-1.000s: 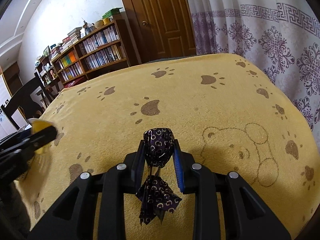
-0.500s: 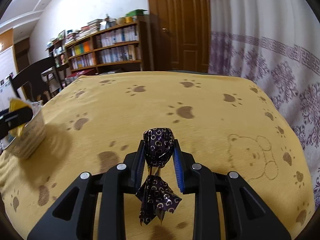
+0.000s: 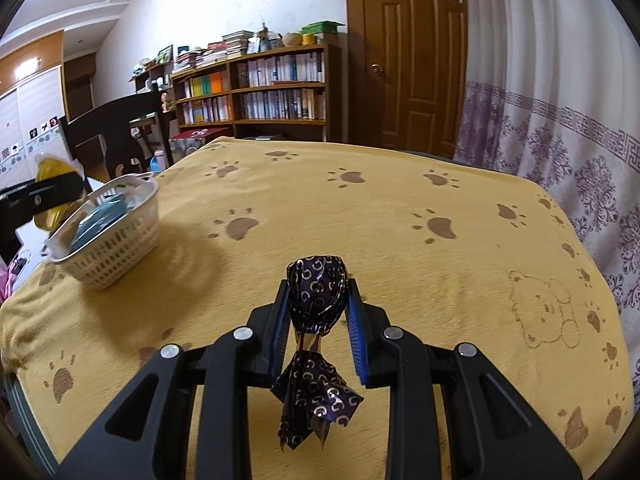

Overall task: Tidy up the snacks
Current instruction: 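Carry the jelly cup with the left tool into the basket and open, then carry the purple candy with the right tool into the basket and release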

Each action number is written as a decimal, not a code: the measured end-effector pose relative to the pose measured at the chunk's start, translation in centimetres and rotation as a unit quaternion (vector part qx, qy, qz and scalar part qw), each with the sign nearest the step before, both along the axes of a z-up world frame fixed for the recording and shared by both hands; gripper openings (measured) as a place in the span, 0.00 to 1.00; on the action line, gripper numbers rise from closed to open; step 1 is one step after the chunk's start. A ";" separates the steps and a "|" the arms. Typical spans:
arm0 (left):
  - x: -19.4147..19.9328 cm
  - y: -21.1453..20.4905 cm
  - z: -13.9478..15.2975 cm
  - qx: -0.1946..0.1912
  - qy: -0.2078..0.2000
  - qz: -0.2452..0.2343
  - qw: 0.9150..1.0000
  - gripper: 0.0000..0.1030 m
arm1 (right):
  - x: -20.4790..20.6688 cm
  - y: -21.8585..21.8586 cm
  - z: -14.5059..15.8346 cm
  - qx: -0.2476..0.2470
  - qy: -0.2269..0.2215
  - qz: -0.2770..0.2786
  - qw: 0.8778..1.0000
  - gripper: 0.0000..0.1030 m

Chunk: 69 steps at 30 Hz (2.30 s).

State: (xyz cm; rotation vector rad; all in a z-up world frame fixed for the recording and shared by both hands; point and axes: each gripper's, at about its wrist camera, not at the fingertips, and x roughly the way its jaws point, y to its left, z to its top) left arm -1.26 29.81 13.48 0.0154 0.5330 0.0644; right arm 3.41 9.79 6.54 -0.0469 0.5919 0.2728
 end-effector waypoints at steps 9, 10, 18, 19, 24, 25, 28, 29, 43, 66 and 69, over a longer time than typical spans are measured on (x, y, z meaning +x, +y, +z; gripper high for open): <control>-2.0 3.4 0.6 0.002 -0.010 0.028 1.000 0.41 | -1.6 1.9 0.3 0.005 0.001 0.016 1.000 0.26; -2.3 4.1 0.7 0.002 -0.011 0.034 0.999 0.41 | -1.7 2.0 0.4 0.006 0.000 0.017 1.000 0.26; -3.1 9.3 0.9 -0.010 -0.011 0.078 0.997 0.41 | -2.7 2.4 1.1 0.027 -0.005 0.020 0.999 0.26; -3.2 9.9 0.9 -0.014 -0.011 0.081 0.997 0.41 | -2.8 2.3 1.1 0.032 -0.004 0.020 0.999 0.26; -3.2 12.5 1.1 -0.028 -0.014 0.103 0.994 0.41 | -2.9 2.5 0.9 0.033 0.000 0.021 0.999 0.26; -3.1 13.0 1.1 -0.032 -0.014 0.107 0.994 0.41 | -3.0 2.4 1.0 0.035 0.000 0.021 0.999 0.26; -2.9 14.1 1.0 -0.039 -0.013 0.112 0.993 0.41 | -2.9 2.4 1.0 0.038 0.002 0.022 0.999 0.26; -2.7 14.0 1.0 -0.039 -0.012 0.113 0.993 0.41 | -2.9 2.4 1.0 0.039 0.002 0.022 0.999 0.26; 1.5 11.5 -1.9 -0.032 0.009 0.076 0.997 0.41 | -2.5 2.6 -0.1 0.040 0.019 0.022 0.999 0.26; -2.2 13.6 0.1 0.020 -0.024 0.070 0.997 0.60 | -2.7 3.3 0.4 0.050 0.026 0.031 0.998 0.26; -3.2 13.6 -0.5 0.042 -0.017 0.060 0.997 0.60 | -2.9 4.0 1.0 0.048 0.021 0.037 0.998 0.26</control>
